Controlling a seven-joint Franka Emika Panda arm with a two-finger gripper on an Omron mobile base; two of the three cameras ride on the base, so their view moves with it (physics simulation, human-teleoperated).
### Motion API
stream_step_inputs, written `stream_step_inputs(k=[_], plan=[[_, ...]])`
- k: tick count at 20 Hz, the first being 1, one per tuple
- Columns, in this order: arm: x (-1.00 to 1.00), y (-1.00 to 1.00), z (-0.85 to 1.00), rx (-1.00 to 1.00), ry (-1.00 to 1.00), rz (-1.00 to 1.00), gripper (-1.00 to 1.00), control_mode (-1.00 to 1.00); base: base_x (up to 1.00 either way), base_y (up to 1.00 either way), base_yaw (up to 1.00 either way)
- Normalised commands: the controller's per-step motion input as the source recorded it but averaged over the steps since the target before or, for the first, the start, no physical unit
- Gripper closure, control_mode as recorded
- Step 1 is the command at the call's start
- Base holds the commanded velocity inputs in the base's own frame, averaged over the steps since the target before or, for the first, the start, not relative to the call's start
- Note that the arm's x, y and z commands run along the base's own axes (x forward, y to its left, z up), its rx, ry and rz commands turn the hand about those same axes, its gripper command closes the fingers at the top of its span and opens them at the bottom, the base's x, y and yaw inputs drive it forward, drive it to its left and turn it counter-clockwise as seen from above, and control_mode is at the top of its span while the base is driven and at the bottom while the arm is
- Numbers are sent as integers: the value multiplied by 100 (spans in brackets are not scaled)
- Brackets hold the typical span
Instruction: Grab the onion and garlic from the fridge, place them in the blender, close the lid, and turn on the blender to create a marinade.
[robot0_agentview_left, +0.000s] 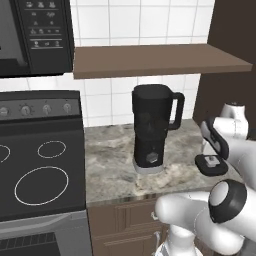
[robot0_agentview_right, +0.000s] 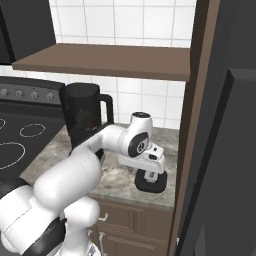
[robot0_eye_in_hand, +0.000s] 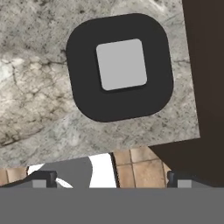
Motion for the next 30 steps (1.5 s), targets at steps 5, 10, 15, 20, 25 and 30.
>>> stream_step_inputs(k=[5,10,15,20,25,30], plan=[[23,0,-17,0,0,0,-100,-100,0,0,0],[28,-14,-36,0,-1,0,-100,-100,0,0,0],[18,-1,-45,0,-1,0,-100,-100,0,0,0],[22,-11,-23,0,0,0,-100,-100,0,0,0],[12,-2,-10,0,0,0,-100,-100,0,0,0],[37,-16,-6,0,-5,0,-100,-100,0,0,0]])
